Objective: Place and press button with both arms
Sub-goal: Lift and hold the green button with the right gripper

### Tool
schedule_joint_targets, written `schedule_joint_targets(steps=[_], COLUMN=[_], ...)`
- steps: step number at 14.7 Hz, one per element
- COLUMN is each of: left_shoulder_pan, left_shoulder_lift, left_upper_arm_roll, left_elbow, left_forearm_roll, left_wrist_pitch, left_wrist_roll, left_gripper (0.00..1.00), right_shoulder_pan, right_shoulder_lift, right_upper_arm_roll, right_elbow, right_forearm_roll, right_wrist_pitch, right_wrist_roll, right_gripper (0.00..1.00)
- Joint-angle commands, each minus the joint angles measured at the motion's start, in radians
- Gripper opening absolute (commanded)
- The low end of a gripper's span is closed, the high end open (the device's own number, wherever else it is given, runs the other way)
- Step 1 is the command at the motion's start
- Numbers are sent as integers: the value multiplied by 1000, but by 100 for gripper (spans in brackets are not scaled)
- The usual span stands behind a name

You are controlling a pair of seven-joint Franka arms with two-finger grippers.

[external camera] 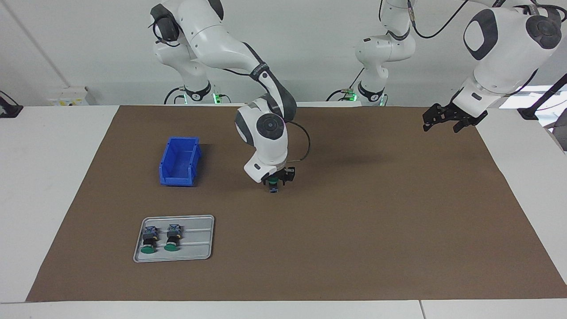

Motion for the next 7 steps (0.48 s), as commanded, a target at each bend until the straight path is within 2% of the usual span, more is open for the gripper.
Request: schedule_joint_targets(steps=[1,3,7], left_shoulder_pan=[16,23,23], left_shoulder_lift=[-24,-24,-24], left_upper_arm_roll=[-7,-4,-2], left_elbow=[-22,-22,-22], left_forearm_roll=[7,9,9], left_wrist_pitch=[4,4,4], left_wrist_roll=[12,12,12], left_gripper=[100,100,100], right_shoulder_pan=[-7,-9,-2], right_shoulder_lift=[-13,-10,-3], right_upper_arm_roll=[3,2,-4], right_elbow=[13,42,79], right_forearm_roll=[-17,-17,-17], right_wrist_pitch=[-42,-71,-88], right_wrist_roll=[22,22,24], right_gripper=[66,62,65])
